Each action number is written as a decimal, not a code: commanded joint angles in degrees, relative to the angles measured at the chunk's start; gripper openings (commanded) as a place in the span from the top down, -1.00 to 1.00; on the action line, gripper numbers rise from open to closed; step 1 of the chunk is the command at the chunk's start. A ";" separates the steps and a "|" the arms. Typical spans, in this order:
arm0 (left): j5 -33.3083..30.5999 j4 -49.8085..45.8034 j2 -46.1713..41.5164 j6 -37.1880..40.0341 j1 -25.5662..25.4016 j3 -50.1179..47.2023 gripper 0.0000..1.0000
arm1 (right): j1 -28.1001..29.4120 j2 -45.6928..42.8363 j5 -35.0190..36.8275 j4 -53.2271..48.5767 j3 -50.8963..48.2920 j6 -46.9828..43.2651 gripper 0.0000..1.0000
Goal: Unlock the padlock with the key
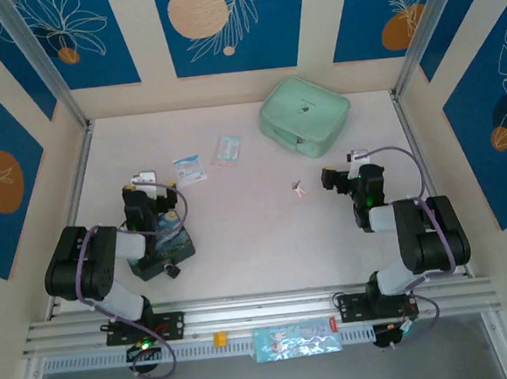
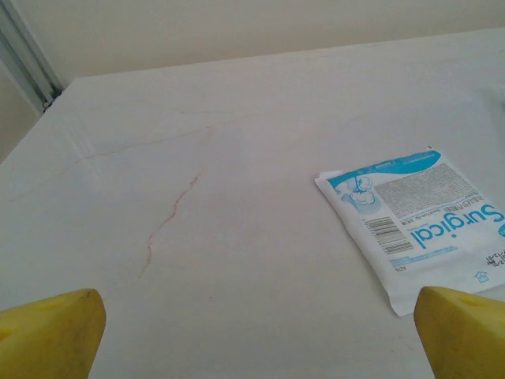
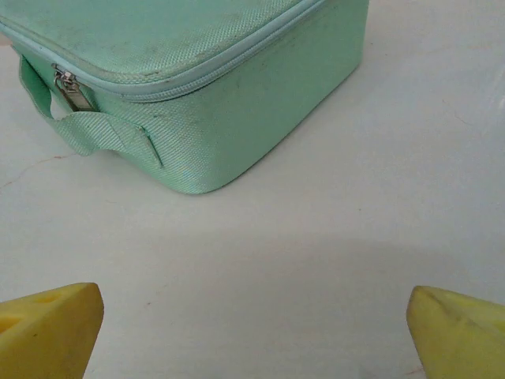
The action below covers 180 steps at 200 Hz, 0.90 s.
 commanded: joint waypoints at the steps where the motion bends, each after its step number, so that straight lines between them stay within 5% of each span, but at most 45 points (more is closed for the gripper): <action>1: 1.32 -0.90 -0.08 0.43 0.36 0.27 -0.99 | 0.39 -0.27 -0.22 1.38 0.75 -1.09 -0.98; 180: 1.48 -1.29 -0.04 0.23 0.44 0.45 -0.99 | -0.46 -0.36 -2.07 0.80 1.01 -0.74 -0.98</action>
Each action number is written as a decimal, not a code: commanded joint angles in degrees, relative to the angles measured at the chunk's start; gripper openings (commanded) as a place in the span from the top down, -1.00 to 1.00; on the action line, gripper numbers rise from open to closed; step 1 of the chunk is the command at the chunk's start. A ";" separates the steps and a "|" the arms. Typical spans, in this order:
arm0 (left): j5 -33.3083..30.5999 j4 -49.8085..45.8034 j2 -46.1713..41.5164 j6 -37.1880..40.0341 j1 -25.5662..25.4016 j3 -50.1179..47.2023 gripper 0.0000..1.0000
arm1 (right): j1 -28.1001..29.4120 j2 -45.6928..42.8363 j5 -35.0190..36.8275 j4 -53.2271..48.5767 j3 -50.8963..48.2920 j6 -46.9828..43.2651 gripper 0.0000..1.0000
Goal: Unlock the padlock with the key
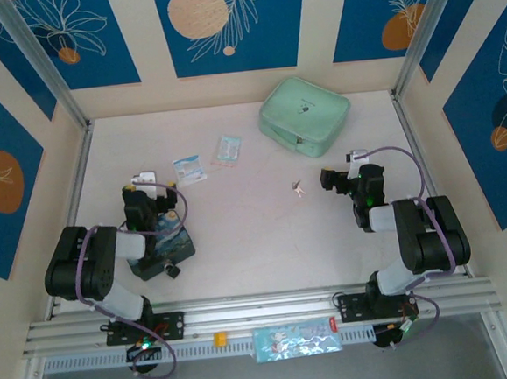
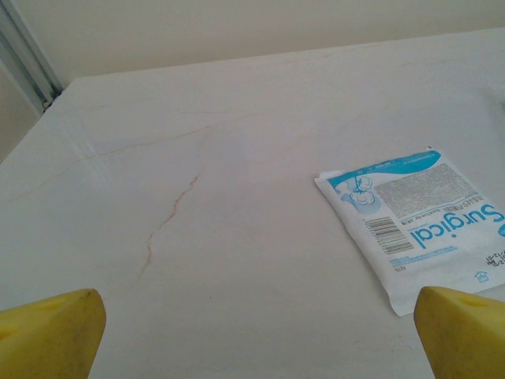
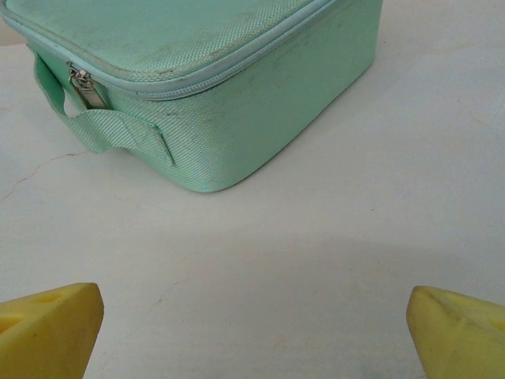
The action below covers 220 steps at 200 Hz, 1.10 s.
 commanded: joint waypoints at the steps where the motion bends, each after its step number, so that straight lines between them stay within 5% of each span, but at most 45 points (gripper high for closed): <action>1: 1.47 -1.32 -0.02 0.20 0.49 0.45 -0.99 | -0.28 -0.36 -0.51 0.82 1.01 -0.74 -0.98; 44: -1.45 -2.71 -2.36 -0.64 0.36 0.31 -0.99 | 0.82 -6.02 1.83 -7.14 3.03 -1.26 -0.98; 108: -6.64 -30.34 -18.51 -4.76 0.18 10.63 -0.99 | 4.51 -17.09 7.46 -33.46 11.67 6.99 -0.98; 164: 2.69 -66.25 -26.41 -21.07 -0.30 28.98 -0.99 | 18.30 -15.44 4.10 -55.25 21.12 11.58 -0.98; 220: 10.65 -78.99 -34.67 -33.16 -1.32 24.52 -0.99 | 29.16 -3.28 9.18 -74.21 35.18 13.18 -1.00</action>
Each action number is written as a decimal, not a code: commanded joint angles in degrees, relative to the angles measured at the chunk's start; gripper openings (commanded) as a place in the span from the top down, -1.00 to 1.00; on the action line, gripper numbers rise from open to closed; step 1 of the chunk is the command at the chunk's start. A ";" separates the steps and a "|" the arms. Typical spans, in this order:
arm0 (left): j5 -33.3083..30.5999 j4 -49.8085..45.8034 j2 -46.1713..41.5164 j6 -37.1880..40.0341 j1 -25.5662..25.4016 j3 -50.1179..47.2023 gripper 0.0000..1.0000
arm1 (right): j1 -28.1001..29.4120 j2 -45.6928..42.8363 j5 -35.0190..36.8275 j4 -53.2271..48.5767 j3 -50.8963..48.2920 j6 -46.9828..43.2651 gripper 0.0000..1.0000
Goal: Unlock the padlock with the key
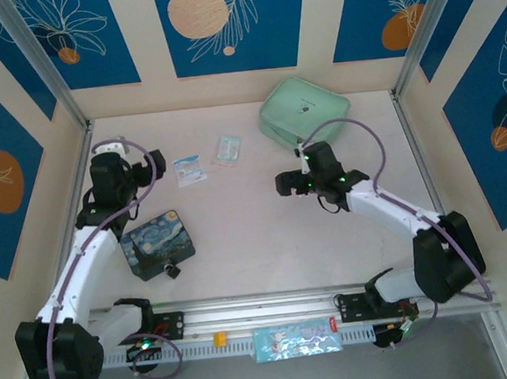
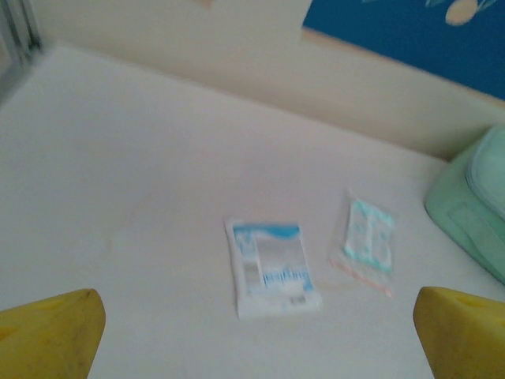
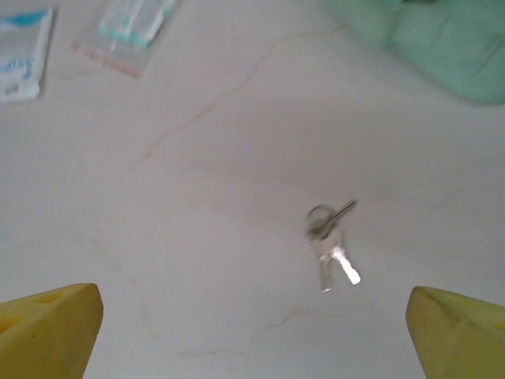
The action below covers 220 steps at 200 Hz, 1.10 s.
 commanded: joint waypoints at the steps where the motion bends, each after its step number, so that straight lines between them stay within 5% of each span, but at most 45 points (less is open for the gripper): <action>1: 4.03 -10.86 -4.49 -7.51 -0.48 -4.17 -0.99 | 2.22 4.60 2.48 -11.95 5.49 1.97 -1.00; 24: 2.74 -17.58 -10.54 -8.25 -0.44 -7.42 -0.99 | 4.17 8.83 1.73 -14.77 9.72 2.96 -0.99; 96: -15.86 -46.35 -19.19 -15.47 -0.22 -4.59 -0.99 | 6.38 13.64 1.47 -16.46 14.29 7.77 -0.99; 220: -3.99 -29.74 -17.91 -25.52 -0.48 -17.64 -0.99 | 5.65 12.05 3.10 -15.84 12.00 7.71 -0.99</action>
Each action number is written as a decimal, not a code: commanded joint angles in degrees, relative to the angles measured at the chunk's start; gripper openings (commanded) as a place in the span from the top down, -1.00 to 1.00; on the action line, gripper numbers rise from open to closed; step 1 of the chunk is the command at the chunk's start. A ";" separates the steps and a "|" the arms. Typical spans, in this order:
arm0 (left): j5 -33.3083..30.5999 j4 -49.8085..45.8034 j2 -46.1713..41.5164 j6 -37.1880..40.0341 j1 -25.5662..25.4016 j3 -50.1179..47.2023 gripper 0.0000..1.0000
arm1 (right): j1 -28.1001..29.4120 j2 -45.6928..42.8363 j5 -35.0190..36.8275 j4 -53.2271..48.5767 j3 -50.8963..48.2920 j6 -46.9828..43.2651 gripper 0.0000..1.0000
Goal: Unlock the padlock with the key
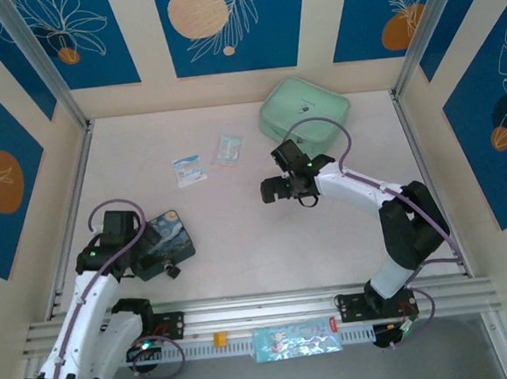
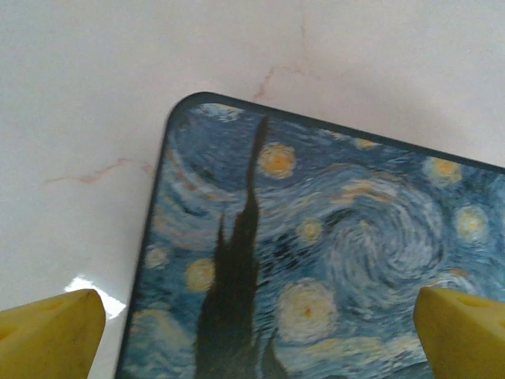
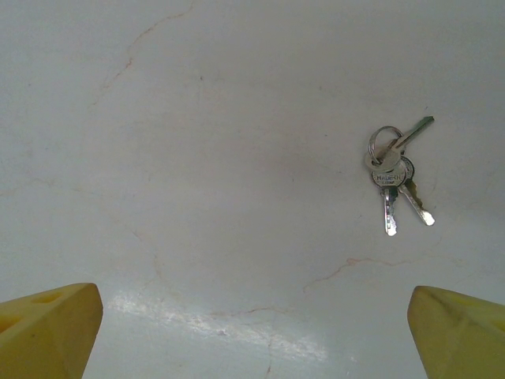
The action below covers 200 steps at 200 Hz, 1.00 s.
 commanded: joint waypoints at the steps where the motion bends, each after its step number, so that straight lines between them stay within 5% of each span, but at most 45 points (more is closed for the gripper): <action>1: 4.49 6.00 -0.54 -3.49 -0.44 -2.52 -0.99 | -0.36 -1.38 0.69 -0.99 -0.59 0.74 -0.99; 56: 7.37 15.02 -0.56 -14.64 -4.46 -7.84 -1.00 | -0.86 -2.39 0.48 -0.99 -0.58 1.14 -0.99; 111: -0.90 27.14 5.43 -26.14 -19.10 -7.47 -0.99 | -2.84 -3.39 -1.82 0.03 -2.27 3.21 -0.99; 160: -3.30 39.15 24.01 -26.27 -27.67 -0.52 -0.99 | -5.43 -5.15 -2.82 0.15 -4.69 4.66 -0.99; 200: -6.72 39.07 27.70 -22.89 -29.23 4.65 -0.99 | -14.53 -3.60 -14.98 2.99 -7.00 3.51 -0.79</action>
